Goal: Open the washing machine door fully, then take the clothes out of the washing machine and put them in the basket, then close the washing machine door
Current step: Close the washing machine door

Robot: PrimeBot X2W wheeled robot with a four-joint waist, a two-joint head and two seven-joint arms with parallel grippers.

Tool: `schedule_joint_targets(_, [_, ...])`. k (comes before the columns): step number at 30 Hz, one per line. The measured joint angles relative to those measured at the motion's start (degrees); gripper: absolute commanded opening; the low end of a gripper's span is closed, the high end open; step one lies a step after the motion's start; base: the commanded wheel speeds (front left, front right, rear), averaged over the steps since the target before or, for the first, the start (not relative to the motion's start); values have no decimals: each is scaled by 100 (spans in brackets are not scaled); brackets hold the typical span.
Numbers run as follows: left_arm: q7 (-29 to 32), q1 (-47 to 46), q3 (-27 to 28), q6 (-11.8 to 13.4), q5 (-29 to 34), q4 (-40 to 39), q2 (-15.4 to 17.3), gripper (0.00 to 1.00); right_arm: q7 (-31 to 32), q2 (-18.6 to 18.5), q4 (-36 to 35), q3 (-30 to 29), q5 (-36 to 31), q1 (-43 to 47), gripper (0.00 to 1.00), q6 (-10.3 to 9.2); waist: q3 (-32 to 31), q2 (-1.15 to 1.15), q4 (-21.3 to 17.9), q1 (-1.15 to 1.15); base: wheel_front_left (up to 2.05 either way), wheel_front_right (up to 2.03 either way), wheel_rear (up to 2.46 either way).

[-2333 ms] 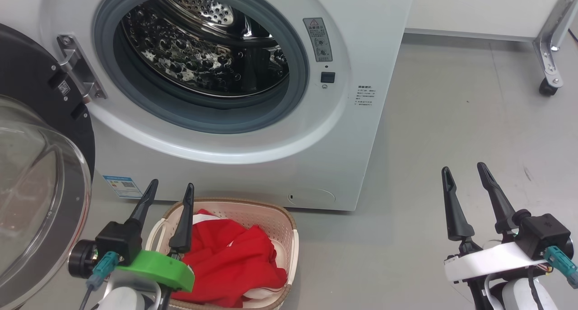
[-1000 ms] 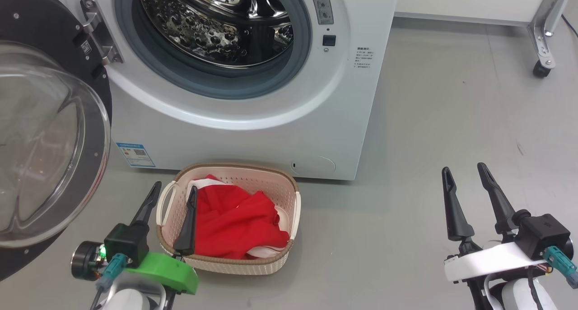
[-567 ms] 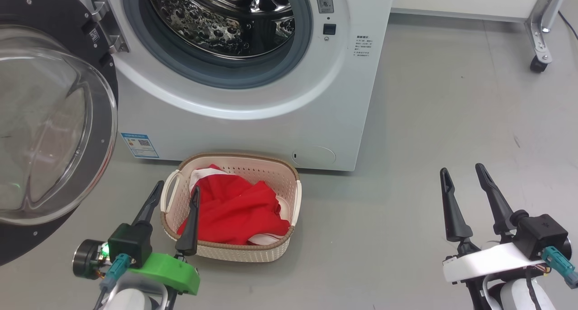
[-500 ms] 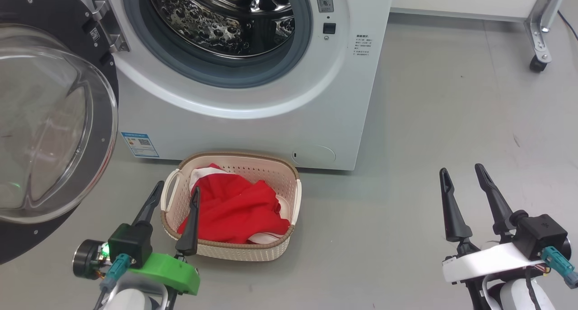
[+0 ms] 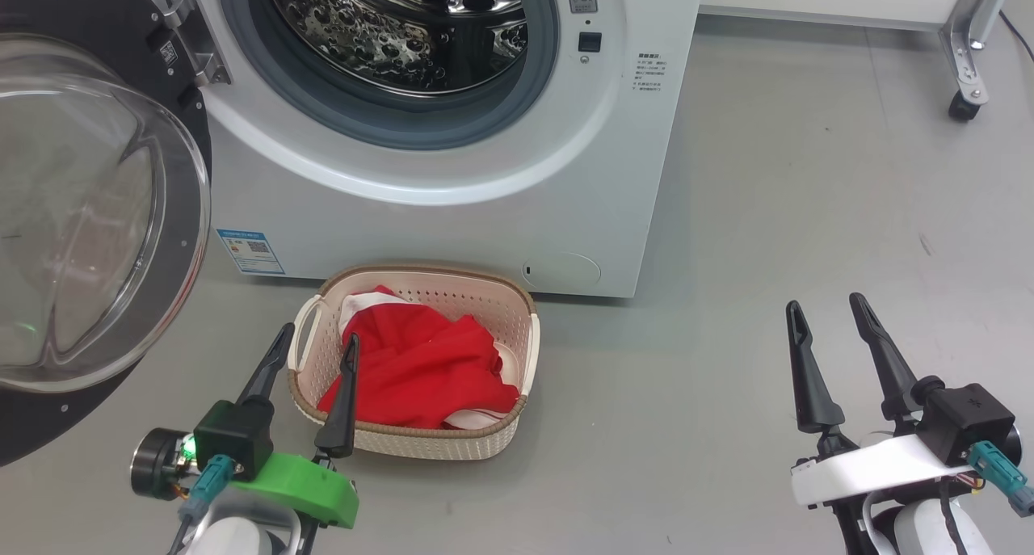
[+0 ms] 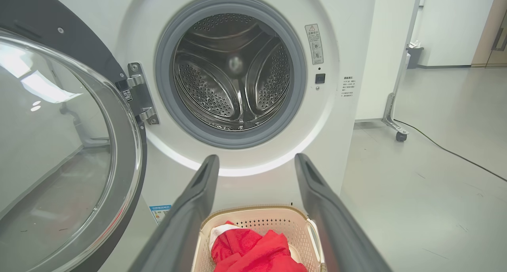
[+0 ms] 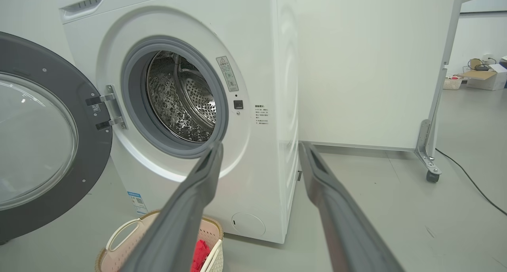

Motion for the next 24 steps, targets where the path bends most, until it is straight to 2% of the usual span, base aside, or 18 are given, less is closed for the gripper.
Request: schedule_joint_targets(24, [0, 0, 2, 48, 2, -22, 0, 100, 0, 5, 0, -25, 0, -1, 100, 1, 14, 0, 4, 0, 0, 0, 0])
